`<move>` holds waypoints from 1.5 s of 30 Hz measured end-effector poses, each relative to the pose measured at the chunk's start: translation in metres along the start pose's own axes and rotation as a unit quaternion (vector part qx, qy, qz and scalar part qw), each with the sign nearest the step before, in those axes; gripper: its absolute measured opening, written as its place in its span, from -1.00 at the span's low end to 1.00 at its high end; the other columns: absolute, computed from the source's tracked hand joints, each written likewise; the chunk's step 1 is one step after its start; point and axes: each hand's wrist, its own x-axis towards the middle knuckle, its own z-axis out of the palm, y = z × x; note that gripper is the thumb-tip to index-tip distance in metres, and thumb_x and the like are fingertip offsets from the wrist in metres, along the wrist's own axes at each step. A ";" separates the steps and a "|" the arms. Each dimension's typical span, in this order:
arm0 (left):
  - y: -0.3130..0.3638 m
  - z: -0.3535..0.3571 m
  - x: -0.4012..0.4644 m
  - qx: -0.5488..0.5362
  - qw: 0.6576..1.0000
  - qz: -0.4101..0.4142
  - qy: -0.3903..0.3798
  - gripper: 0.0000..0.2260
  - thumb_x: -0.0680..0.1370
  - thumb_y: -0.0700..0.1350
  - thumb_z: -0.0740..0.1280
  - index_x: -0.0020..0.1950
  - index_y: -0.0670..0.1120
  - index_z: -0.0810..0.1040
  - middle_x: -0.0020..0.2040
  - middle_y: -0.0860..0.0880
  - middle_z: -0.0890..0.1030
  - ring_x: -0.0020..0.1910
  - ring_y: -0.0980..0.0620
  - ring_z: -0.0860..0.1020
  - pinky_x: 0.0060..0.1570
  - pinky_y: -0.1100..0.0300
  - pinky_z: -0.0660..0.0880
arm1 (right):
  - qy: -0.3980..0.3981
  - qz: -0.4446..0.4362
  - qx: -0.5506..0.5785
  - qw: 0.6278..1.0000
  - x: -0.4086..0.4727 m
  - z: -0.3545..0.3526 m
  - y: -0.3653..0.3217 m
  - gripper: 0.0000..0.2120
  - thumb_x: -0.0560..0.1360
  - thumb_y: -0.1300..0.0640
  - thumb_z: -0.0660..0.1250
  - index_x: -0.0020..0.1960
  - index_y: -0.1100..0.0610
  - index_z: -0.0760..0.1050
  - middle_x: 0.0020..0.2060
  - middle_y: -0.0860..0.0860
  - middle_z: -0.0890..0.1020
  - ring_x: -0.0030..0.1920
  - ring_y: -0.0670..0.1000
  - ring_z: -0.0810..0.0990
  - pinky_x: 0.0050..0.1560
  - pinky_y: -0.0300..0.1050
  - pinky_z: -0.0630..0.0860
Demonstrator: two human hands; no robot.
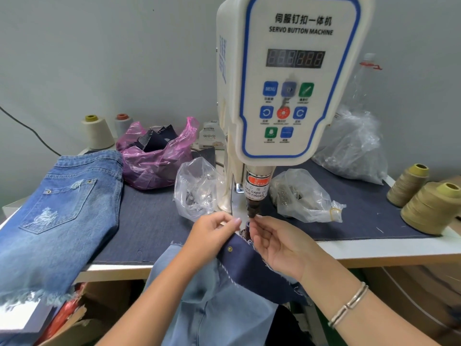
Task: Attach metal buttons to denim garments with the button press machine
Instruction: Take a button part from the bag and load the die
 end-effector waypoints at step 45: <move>0.018 0.021 0.000 -0.193 0.961 -0.180 0.080 -0.90 0.51 -0.18 0.39 -0.02 -0.16 0.66 -0.08 -0.18 0.69 -0.08 -0.04 0.61 0.03 0.10 0.55 | -0.001 0.011 0.024 1.000 -0.003 0.000 0.002 -0.89 0.39 0.28 0.41 -0.10 0.28 0.55 -0.51 0.03 0.53 -0.57 -0.11 0.52 -0.59 -0.35 0.43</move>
